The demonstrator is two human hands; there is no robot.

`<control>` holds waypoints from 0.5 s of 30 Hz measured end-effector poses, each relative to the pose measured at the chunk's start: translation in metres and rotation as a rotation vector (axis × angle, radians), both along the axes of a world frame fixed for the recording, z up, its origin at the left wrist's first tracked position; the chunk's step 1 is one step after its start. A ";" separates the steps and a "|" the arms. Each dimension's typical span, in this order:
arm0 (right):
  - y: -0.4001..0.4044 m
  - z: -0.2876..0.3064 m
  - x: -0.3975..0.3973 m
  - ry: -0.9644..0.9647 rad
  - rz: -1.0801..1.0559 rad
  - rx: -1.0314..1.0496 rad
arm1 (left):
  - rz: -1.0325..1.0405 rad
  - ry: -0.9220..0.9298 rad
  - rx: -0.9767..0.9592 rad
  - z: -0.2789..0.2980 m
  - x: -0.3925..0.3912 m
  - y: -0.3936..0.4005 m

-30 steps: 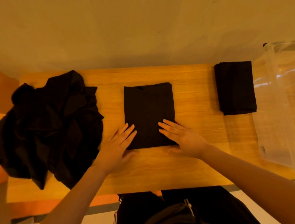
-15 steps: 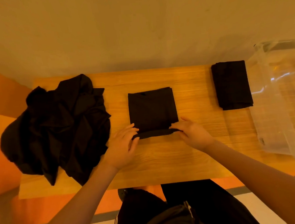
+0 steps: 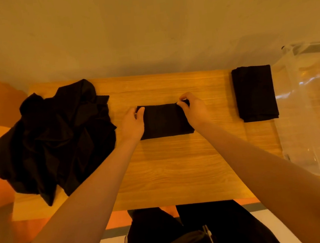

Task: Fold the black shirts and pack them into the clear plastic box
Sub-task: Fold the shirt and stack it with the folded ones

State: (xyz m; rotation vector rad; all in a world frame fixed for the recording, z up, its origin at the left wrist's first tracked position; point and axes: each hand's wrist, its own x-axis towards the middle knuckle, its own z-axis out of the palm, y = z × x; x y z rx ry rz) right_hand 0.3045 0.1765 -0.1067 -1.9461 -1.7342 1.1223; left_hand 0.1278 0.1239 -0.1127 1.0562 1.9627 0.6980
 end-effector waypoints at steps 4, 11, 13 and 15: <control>-0.002 -0.010 0.004 -0.171 0.043 0.106 | 0.065 0.117 -0.048 -0.001 0.007 0.007; -0.016 -0.004 0.007 -0.295 0.419 0.581 | -0.259 0.528 0.347 -0.007 0.034 -0.022; -0.027 -0.012 0.008 -0.367 0.676 0.484 | -0.458 0.568 0.241 -0.014 0.048 -0.032; -0.031 -0.022 0.016 -0.426 0.746 0.314 | -0.536 0.666 0.110 -0.026 0.046 -0.038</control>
